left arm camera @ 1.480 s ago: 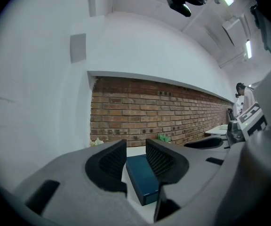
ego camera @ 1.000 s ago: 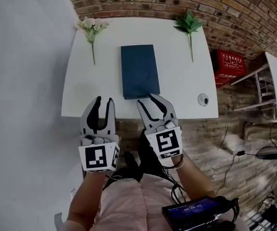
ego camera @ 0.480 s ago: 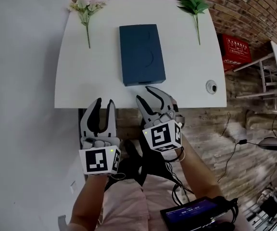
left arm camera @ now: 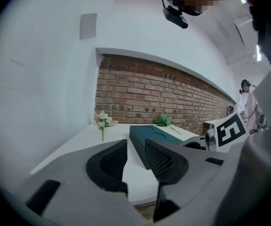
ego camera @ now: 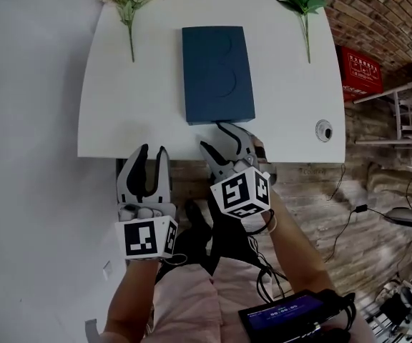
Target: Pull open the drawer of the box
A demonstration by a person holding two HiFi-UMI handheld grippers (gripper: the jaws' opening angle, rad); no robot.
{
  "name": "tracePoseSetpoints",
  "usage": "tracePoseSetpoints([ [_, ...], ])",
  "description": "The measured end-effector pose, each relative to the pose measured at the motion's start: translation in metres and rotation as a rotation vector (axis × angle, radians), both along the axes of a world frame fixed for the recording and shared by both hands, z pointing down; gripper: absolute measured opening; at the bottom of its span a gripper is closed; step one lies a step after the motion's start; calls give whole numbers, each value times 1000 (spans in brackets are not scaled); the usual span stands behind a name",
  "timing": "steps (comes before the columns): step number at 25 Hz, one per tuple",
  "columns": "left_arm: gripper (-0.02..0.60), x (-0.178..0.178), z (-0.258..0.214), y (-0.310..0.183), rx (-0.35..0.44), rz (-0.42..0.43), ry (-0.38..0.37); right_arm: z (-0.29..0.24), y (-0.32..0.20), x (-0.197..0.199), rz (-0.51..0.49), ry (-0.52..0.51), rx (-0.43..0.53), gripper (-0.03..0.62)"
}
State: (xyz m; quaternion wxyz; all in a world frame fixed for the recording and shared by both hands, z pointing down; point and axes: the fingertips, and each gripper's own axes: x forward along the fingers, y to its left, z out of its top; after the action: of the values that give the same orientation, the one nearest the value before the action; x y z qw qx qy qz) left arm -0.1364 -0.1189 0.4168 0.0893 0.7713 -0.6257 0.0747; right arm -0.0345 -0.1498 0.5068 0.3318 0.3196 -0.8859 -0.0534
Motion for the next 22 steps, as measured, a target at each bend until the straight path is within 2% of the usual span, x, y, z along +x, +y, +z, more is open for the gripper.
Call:
tracePoseSetpoints([
  [7,127,-1,8,-3,-21,0,0,13,2,-3,-48,46,-6,262],
  [11,120,2,8,-2,-26,11,-2,17,10,-7,-84,97,11,357],
  [16,112,1,10,-2,-33,16,0,14,14,-13,-125,143,32,357],
  [18,109,1,11,-1,-34,18,1,14,17,-18,-143,141,14,385],
  [22,107,2,9,-1,-36,20,1,16,16,-20,-147,102,-50,396],
])
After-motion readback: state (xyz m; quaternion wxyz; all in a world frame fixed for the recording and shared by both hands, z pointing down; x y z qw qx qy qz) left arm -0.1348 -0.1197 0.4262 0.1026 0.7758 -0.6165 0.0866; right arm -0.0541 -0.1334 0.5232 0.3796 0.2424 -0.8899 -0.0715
